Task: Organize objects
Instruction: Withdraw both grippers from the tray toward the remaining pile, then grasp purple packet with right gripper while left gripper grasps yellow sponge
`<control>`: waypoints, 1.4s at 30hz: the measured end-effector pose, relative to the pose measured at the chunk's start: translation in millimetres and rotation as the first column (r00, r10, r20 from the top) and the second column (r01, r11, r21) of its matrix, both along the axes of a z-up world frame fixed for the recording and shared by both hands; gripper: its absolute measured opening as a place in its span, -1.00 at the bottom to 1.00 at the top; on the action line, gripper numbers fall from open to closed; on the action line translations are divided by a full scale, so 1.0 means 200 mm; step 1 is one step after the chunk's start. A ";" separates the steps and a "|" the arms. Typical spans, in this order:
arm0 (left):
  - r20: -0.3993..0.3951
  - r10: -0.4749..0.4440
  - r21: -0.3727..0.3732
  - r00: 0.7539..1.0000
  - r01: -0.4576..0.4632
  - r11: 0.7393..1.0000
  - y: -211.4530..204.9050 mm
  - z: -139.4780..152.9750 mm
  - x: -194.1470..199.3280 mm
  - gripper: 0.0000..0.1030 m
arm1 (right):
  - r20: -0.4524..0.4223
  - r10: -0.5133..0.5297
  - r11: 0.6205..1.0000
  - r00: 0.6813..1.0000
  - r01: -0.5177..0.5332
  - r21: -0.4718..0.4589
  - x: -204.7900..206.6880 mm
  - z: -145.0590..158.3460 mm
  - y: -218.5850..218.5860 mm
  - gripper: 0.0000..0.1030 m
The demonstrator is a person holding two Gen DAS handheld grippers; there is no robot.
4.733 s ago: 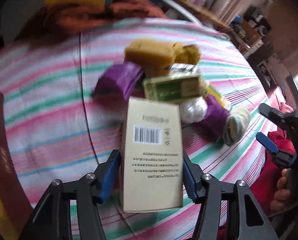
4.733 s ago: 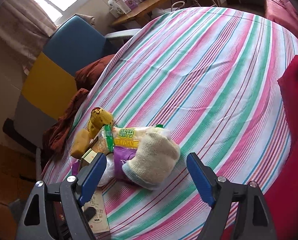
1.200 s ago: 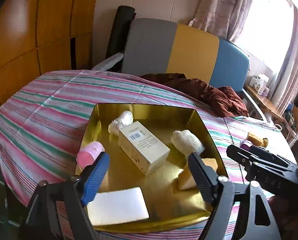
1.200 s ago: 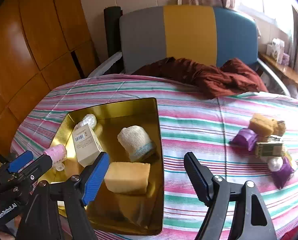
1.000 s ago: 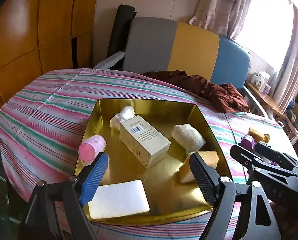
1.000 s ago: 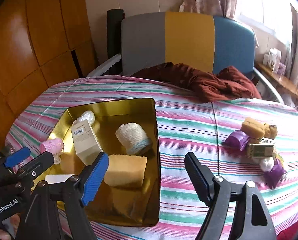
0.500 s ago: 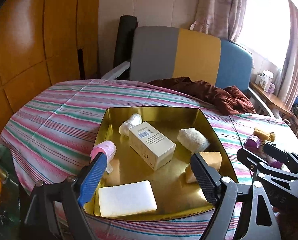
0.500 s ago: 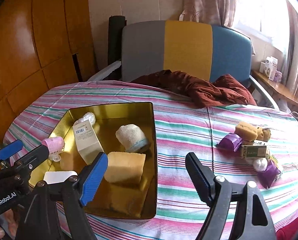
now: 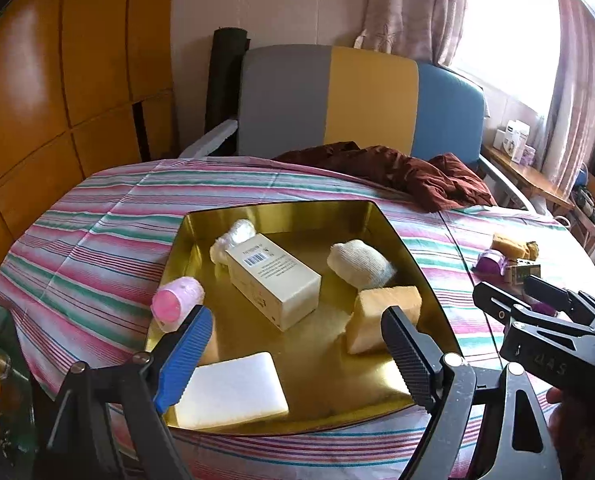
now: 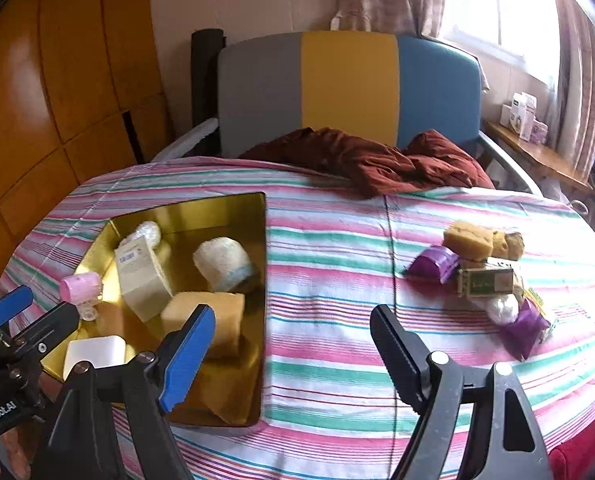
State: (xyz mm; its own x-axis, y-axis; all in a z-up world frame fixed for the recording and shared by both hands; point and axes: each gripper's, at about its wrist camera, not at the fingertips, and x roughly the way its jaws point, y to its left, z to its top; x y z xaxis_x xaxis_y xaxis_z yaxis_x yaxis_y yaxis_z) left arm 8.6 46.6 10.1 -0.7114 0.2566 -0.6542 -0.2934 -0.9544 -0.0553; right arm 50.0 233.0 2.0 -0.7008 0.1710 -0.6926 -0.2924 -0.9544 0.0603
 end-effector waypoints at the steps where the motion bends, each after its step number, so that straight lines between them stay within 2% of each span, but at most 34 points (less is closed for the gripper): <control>1: 0.001 -0.006 -0.001 1.000 0.006 1.000 0.01 0.00 0.00 0.69 | 0.004 -0.006 1.000 1.000 0.006 -0.005 0.00 -0.01 0.02 0.58; 6: -0.008 -0.053 -0.005 0.999 0.053 0.999 0.06 0.00 0.02 0.69 | 0.031 -0.032 0.998 0.999 0.034 -0.047 0.02 -0.05 0.11 0.58; 13: -0.008 -0.101 -0.015 0.995 0.100 0.995 0.13 0.01 0.03 0.69 | 0.073 -0.155 0.975 0.985 0.164 -0.149 0.11 -0.06 0.45 0.58; 17: -0.012 -0.137 -0.015 0.990 0.137 0.990 0.19 0.02 0.03 0.69 | 0.098 -0.267 0.939 0.959 0.282 -0.199 0.20 -0.05 0.73 0.58; 23: -0.011 -0.200 -0.021 0.980 0.200 0.980 0.30 0.03 0.04 0.69 | 0.139 -0.406 0.876 0.903 0.428 -0.223 0.34 -0.08 1.12 0.58; 24: -0.008 -0.217 -0.023 0.976 0.216 0.976 0.33 0.03 0.04 0.69 | 0.149 -0.420 0.862 0.895 0.444 -0.243 0.36 -0.10 1.17 0.57; 25: -0.006 -0.226 -0.025 0.974 0.226 0.974 0.35 0.03 0.05 0.69 | 0.162 -0.450 0.828 0.878 0.479 -0.291 0.40 -0.13 1.25 0.57; 29: 0.004 -0.263 -0.035 0.965 0.263 0.964 0.43 0.03 0.05 0.69 | 0.196 -0.543 0.698 0.817 0.568 -0.436 0.53 -0.26 1.41 0.30; 31: 0.008 -0.285 -0.037 0.958 0.285 0.958 0.48 0.03 0.05 0.69 | 0.219 -0.551 0.655 0.806 0.580 -0.484 0.54 -0.31 1.44 0.24; 32: 0.009 -0.294 -0.038 0.956 0.294 0.955 0.50 0.04 0.05 0.69 | 0.216 -0.545 0.652 0.810 0.571 -0.499 0.54 -0.31 1.44 0.24; 35: 0.015 -0.326 -0.037 0.945 0.326 0.945 0.58 0.04 0.05 0.69 | 0.217 -0.528 0.674 0.821 0.560 -0.481 0.50 -0.30 1.42 0.24; 38: 0.011 -0.363 -0.047 0.932 0.363 0.930 0.67 0.05 0.05 0.69 | 0.250 -0.500 0.688 0.829 0.556 -0.466 0.42 -0.34 1.42 0.24; 42: 0.018 -0.412 -0.044 0.911 0.413 0.910 0.79 0.05 0.04 0.69 | 0.291 -0.483 0.700 0.826 0.564 -0.438 0.37 -0.38 1.44 0.05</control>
